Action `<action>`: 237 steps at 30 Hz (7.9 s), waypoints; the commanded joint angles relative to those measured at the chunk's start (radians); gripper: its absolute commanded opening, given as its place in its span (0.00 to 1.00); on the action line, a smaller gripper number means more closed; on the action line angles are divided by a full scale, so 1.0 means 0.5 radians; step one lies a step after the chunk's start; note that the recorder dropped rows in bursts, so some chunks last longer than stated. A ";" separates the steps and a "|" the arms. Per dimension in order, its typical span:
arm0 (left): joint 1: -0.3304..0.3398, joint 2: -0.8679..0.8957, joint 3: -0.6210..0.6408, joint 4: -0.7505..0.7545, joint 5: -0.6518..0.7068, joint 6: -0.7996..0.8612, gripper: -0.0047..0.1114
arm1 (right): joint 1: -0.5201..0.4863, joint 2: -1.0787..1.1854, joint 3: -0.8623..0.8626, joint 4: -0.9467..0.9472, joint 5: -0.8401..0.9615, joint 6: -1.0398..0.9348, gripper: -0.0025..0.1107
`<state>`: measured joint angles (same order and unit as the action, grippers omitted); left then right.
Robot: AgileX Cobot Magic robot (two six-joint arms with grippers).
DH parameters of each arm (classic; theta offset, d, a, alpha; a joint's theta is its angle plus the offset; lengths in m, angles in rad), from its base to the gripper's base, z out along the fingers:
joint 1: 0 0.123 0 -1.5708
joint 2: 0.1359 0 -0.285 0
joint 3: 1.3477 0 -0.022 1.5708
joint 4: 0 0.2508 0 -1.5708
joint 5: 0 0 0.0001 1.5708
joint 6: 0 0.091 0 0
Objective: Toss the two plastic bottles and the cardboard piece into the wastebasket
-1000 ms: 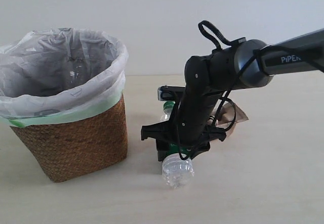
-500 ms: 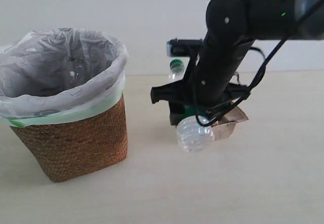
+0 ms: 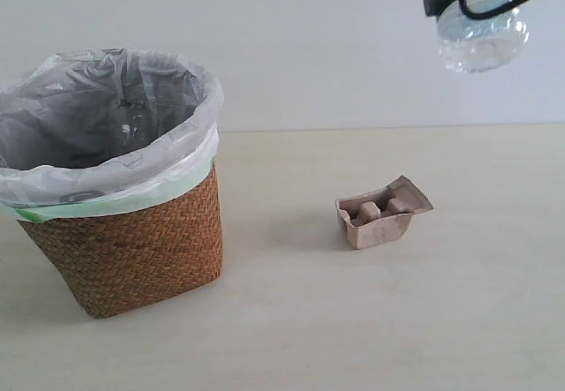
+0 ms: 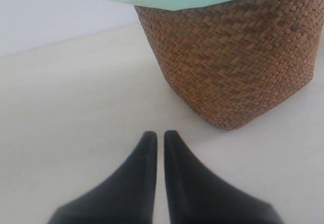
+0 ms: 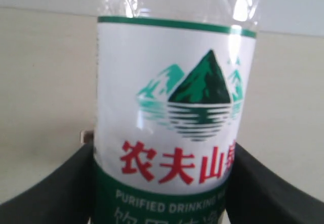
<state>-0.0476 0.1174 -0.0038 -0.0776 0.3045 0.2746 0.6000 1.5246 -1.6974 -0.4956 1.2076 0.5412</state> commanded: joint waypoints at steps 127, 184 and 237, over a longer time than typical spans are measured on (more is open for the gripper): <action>0.006 -0.012 0.008 -0.017 -0.026 -0.019 0.07 | -0.267 1.309 -0.239 0.119 -0.670 -0.939 0.80; 0.006 -0.012 0.008 -0.017 -0.026 -0.019 0.07 | -0.224 1.478 -0.498 0.575 -0.343 -1.280 0.02; 0.006 -0.012 0.008 -0.017 -0.026 -0.019 0.07 | -0.203 1.399 0.041 0.584 -0.464 -0.979 0.73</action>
<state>-0.0476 0.1174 -0.0038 -0.0776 0.3045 0.2746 0.4994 2.2042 -1.6820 -0.1896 0.9964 0.0612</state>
